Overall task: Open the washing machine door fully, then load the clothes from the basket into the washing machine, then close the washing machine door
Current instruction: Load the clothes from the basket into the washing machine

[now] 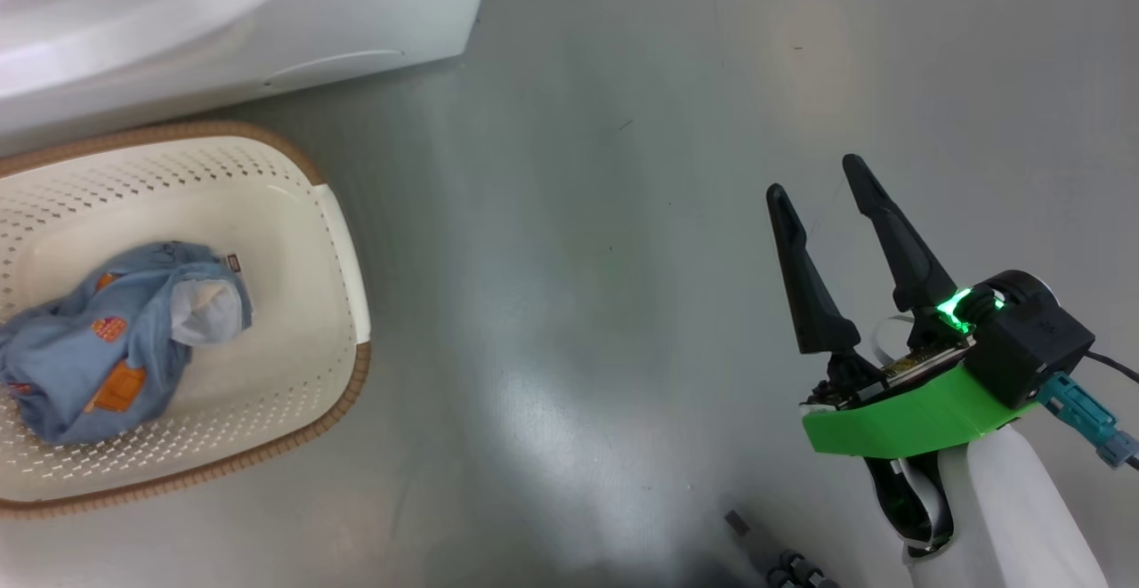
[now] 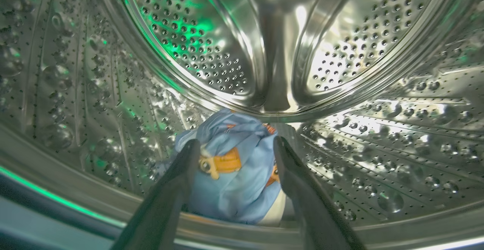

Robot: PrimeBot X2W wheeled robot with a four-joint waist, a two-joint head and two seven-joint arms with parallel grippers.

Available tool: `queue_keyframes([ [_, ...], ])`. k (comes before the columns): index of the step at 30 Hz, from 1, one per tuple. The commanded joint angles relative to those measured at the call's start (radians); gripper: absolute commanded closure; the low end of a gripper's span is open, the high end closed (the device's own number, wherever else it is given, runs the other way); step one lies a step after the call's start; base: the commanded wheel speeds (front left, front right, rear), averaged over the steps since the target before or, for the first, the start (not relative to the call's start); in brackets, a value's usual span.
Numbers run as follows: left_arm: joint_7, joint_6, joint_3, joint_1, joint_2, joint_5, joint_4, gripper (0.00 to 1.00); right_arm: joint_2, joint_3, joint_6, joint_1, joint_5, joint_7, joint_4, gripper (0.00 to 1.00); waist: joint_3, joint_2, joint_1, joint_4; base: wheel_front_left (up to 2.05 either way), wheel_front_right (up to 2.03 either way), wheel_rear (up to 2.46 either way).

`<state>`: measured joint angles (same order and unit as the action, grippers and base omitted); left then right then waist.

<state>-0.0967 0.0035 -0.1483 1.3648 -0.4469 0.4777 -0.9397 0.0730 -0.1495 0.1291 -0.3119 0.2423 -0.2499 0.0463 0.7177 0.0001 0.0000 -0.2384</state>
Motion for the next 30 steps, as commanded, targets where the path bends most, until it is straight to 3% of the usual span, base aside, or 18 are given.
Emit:
queue_keyframes([
  [1,-0.037,-0.005,0.008,0.0,-0.039,-0.005,0.022,0.0,0.004,-0.015,0.002,0.002,0.004,-0.012,0.024,0.0,-0.008,-0.0001,0.0,0.01,0.0,0.0,0.0],
  [13,-0.145,0.049,0.011,-0.214,0.017,-0.001,0.142,0.0,0.019,0.004,0.002,0.023,-0.011,-0.012,0.028,0.0,-0.061,-0.0001,0.0,0.069,0.0,0.0,0.0],
  [24,-0.164,0.159,0.073,-0.562,0.083,-0.023,0.535,0.0,0.045,0.014,0.002,0.06,-0.032,-0.012,0.028,0.0,-0.132,-0.0001,0.0,0.138,0.0,0.0,0.0],
  [30,-0.165,0.216,0.078,-0.848,0.133,-0.067,0.789,0.0,0.06,0.017,0.002,0.087,-0.041,-0.012,0.013,0.0,-0.21,-0.0001,0.0,0.169,0.0,0.0,0.0],
])
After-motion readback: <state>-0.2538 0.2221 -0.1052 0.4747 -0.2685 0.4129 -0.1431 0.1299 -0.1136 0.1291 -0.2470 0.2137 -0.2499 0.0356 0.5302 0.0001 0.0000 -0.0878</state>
